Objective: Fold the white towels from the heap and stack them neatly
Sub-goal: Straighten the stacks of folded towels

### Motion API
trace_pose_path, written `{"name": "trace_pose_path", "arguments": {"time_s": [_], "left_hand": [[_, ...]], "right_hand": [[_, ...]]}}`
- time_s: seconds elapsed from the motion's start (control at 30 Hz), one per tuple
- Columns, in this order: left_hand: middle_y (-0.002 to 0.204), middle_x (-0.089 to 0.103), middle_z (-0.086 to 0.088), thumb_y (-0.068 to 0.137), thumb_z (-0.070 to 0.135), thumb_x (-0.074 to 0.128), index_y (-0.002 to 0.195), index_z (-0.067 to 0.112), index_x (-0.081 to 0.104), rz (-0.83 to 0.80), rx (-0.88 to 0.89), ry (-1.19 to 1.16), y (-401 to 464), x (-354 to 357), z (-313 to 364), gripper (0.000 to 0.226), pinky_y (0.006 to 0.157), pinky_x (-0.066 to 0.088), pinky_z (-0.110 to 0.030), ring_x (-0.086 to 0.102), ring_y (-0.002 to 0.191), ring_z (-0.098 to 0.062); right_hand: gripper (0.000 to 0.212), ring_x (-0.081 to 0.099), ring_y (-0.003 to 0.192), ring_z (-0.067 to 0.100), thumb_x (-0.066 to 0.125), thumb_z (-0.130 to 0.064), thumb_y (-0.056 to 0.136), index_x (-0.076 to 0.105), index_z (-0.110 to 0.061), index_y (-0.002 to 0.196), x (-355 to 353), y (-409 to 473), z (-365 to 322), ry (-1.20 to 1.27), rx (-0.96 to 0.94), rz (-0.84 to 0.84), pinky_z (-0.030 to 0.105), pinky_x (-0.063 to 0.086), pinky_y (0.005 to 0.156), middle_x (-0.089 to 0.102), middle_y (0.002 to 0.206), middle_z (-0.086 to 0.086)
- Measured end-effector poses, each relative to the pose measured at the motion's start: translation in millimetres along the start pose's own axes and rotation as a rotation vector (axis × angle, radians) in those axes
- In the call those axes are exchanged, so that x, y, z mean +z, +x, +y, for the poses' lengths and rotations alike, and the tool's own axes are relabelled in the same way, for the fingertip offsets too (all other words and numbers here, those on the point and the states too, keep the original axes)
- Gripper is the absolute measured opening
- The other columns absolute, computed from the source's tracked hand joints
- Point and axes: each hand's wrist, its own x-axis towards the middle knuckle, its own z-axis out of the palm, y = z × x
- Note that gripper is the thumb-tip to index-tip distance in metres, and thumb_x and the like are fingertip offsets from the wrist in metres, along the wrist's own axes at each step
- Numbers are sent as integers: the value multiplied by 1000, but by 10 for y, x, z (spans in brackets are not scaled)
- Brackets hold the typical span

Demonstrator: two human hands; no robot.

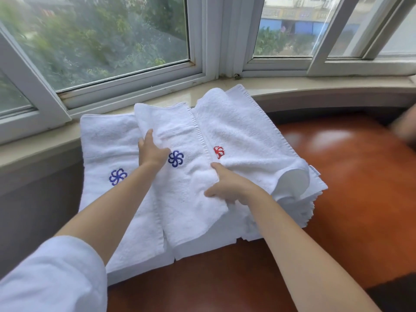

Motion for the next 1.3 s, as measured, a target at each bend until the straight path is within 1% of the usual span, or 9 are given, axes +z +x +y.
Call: {"name": "trace_pose_path", "arguments": {"time_s": [0.13,0.3,0.5,0.63,0.77,0.93,1.03,1.17,1.3], "left_hand": [[151,21,-11,87,14,67,145,26,38,-154,1,47,-169,-64,-58,66,94,46,-32,46,123,-30],[158,-8,-13,89,10,56,147,25,30,-125,147,458,-447,9,34,65,116,17,-49,-3,146,-33],[133,53,-8,90,9,51,119,13,63,-229,508,436,-584,206,373,32,102,39,-36,42,127,-26],[122,62,-3,91,11,51,114,16,66,-307,421,224,-583,429,614,28,92,39,-25,56,112,-20],[123,60,-6,92,12,52,121,15,62,-337,352,213,-356,538,799,31,87,39,-25,55,113,-23],[129,55,-14,94,15,54,131,10,53,-355,253,125,136,641,990,37,94,51,-41,58,111,-32],[137,47,-16,96,16,52,144,10,38,-345,196,115,453,773,1139,51,86,53,-40,60,95,-31],[146,27,-15,98,24,49,150,14,23,-316,153,149,807,1026,1363,60,82,52,-42,55,89,-32],[142,28,-16,97,29,44,130,11,49,-274,158,271,1108,1195,1511,38,83,44,-36,47,90,-30]], "right_hand": [[78,43,49,11,64,-18,87,22,-35,150,-63,-172,78,-18,1,33,15,31,36,51,65,-1],[60,58,108,23,56,-30,94,31,-23,148,33,-380,272,-273,8,208,36,53,79,52,134,5],[39,52,75,26,47,-35,96,41,-17,131,-205,-584,535,-278,100,883,28,32,55,57,88,3],[70,55,107,29,51,-41,94,15,-22,151,-262,-605,668,-333,124,834,33,38,66,57,117,9],[66,46,119,31,58,-34,91,25,-26,148,-273,-469,558,-253,-34,816,39,41,97,50,127,12],[27,53,72,1,62,-11,89,58,-24,112,-395,-243,532,404,-147,930,15,41,68,53,102,-6],[26,53,78,-9,56,0,88,60,-26,92,-473,-143,545,580,-164,1141,-2,36,66,57,90,-18],[26,56,73,-1,54,-6,88,57,-32,85,-524,64,523,574,-100,1083,15,43,64,59,97,-11],[21,56,76,11,57,-9,87,59,-30,84,-561,187,571,633,-58,1103,26,44,69,62,93,-11]]}}
